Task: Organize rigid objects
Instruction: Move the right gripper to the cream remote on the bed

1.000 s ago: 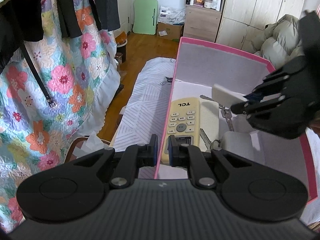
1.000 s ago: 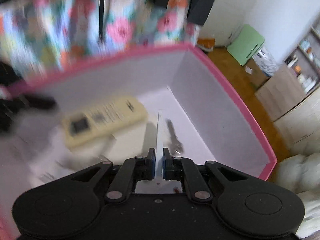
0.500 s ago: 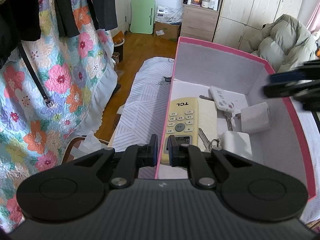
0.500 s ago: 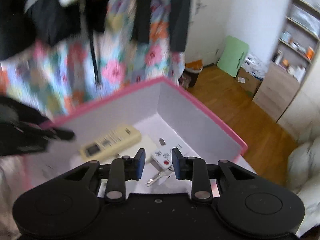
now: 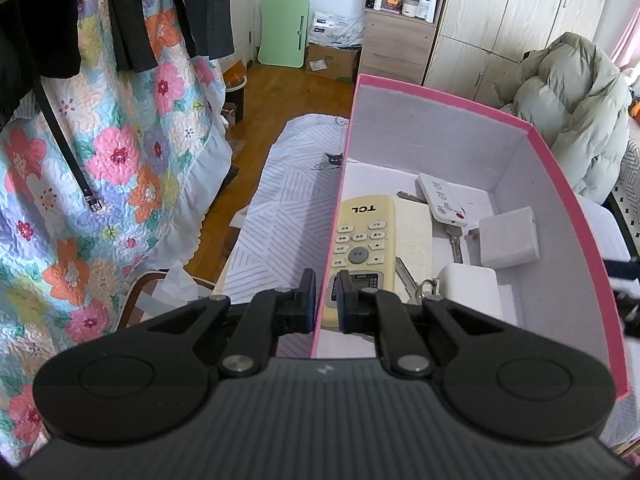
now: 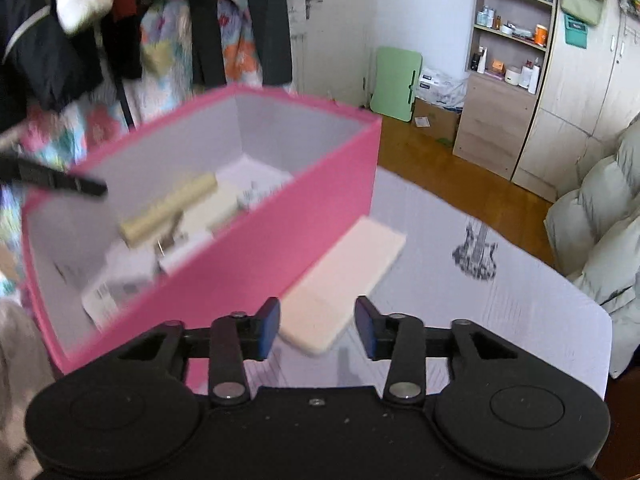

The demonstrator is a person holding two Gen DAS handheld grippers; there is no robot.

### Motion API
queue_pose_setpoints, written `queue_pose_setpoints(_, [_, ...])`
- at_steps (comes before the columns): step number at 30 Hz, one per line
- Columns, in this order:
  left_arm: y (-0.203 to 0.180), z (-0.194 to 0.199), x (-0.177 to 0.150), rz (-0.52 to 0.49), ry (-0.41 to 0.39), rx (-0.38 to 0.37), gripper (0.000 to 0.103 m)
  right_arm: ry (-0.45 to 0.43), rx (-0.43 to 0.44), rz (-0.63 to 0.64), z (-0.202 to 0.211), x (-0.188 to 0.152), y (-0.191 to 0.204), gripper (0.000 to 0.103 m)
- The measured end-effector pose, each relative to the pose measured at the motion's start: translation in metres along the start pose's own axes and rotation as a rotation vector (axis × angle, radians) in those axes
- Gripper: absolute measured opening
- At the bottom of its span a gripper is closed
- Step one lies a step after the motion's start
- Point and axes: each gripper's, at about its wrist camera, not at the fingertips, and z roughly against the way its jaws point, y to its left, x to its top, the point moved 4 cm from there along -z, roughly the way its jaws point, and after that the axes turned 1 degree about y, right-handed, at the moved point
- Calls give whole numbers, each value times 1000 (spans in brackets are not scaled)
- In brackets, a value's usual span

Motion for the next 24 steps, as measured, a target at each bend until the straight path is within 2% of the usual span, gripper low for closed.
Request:
queue_pose_setpoints(2, [-1,-1,0,-1,1,3,9,9,-14,30,-10,-8,4,53])
queue_pose_setpoints(4, [-1,-1,0,-2,0,4,9,12,-14,56,-16,-12,7,64])
queue_pose_setpoints(6, [0,-1,-1,-1,0,6,9,-12,-28,95,-19,-17,10,69])
queue_pose_setpoints(8, [0,-1,-1,-3,2,5,9,-24,-34,125,-21,-18,10,69])
queue_pose_setpoints(14, [0,0,-1,-5,3,7,9,-11,-36,112,-36,-20,3,69])
queue_pose_setpoints(17, [0,-1,-1,-6,3,6,9,-33,-37,110,-34,-21,-4,74])
queue_pose_setpoints(19, [0,0,-2,-7,4,6,9,-52,-66,91,-31,-21,-12,81])
queue_pose_setpoints(21, [0,0,-2,-8,4,8,9,-76,-123,59,-26,-20,-24,81])
queue_pose_setpoints(23, [0,0,-2,-6,4,5,9,-51,-227,39,-26,-20,-38,81])
queue_pose_setpoints(24, [0,-1,-2,-3,2,3,9,-41,-243,28,-25,-20,-43,80])
